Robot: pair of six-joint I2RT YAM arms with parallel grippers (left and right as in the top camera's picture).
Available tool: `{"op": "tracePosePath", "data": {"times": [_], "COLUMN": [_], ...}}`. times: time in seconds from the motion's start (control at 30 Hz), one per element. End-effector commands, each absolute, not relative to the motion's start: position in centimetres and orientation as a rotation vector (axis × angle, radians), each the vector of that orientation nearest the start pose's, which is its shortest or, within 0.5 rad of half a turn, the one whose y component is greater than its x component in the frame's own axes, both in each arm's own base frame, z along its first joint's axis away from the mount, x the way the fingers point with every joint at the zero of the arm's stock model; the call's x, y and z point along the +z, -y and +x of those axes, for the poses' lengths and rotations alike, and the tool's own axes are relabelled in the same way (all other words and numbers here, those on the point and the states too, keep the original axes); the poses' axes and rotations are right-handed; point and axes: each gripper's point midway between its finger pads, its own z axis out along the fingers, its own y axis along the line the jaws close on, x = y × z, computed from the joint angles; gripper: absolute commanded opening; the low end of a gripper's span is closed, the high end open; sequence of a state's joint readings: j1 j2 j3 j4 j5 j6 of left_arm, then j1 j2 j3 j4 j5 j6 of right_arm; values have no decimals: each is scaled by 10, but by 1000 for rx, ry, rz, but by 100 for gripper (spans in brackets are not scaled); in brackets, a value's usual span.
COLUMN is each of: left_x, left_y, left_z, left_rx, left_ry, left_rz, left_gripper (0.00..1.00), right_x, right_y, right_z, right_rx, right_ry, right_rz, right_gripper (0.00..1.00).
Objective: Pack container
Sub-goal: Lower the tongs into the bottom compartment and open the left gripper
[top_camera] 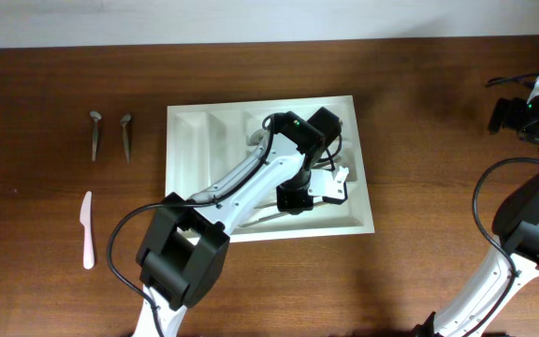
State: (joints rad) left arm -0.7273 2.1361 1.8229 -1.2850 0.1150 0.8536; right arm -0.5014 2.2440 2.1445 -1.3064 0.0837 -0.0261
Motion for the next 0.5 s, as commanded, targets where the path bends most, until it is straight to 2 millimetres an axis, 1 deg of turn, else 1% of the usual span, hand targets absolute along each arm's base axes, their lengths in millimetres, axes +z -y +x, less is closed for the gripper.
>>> {"op": "tracePosePath", "data": {"times": [0.0,0.37,0.47], "left_x": [68,68,69], "left_y": [283,283,285], "left_z": [290,290,296], "left_rx": [177,177,152], "left_ry": [2171,2172,2185], "left_rz": [-2219,-2220,-2236], "left_gripper": [39,41,41], "right_x": [118,118,118], "right_y": [239,239,239], "right_z": [410,410,410], "right_rx": [-185,-185,-185], "right_ry": [-2898,-2898,-2898], "right_rz": [721,721,721], "right_gripper": [99,99,99]}}
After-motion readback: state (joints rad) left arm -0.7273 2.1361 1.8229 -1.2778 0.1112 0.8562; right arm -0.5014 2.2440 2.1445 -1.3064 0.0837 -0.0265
